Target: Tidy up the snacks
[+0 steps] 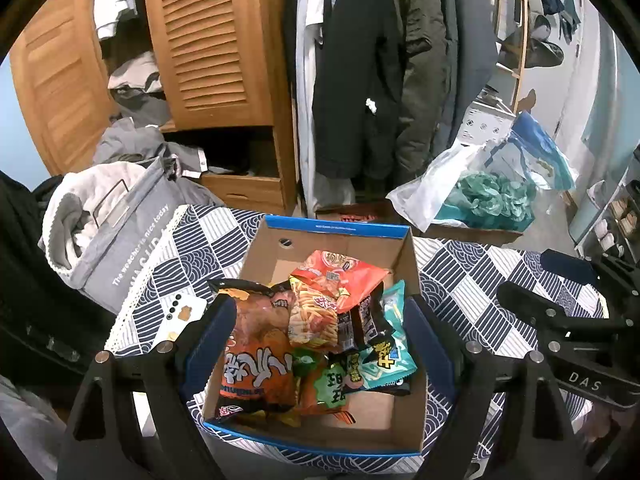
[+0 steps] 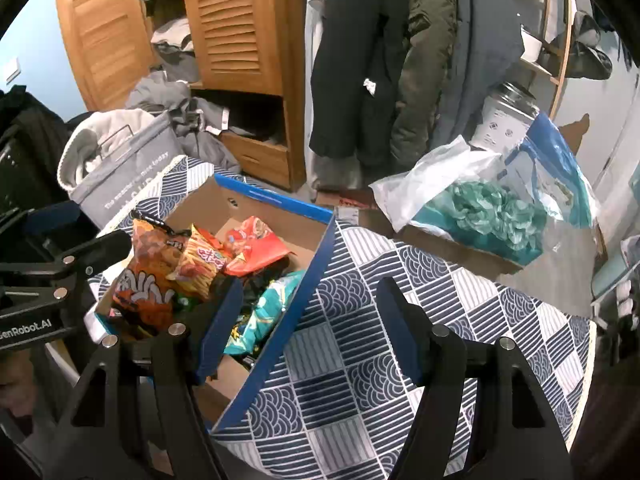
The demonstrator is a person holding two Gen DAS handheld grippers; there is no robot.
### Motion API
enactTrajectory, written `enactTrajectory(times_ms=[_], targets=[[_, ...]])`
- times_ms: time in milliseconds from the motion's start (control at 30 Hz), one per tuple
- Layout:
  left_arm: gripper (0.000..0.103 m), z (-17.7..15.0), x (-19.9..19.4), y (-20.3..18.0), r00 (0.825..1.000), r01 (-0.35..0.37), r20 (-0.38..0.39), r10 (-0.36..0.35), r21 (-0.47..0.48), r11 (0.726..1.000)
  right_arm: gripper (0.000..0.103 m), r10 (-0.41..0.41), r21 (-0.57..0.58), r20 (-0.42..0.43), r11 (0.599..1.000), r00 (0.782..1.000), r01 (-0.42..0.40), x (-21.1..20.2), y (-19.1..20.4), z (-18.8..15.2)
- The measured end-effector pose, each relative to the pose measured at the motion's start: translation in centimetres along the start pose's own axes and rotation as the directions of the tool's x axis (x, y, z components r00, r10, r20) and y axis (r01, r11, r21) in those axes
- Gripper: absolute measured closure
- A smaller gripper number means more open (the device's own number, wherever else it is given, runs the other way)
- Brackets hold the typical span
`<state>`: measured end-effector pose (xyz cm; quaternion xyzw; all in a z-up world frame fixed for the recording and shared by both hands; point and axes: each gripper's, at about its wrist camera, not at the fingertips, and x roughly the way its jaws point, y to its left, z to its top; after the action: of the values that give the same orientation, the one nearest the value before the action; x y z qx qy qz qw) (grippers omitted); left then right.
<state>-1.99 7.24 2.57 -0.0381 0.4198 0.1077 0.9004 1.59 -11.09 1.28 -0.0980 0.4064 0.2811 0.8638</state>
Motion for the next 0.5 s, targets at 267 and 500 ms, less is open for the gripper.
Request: enactTrajectory(times_ms=[267,500], targets=[[0.016,0.08,0.04,0.20,1.000,0.001,-0.005,-0.001,0.005,1.000,0.034,-0.001,0.002,-0.001,1.000,1.000,0.001,0.03,-0.13,0.00],[0.016,0.02,0.09,0.21,1.000,-0.006,-0.005,0.006,0.007,1.000,0.034,-0.003,0.012,-0.007,1.000,1.000,0.003,0.18,-0.60,-0.50]])
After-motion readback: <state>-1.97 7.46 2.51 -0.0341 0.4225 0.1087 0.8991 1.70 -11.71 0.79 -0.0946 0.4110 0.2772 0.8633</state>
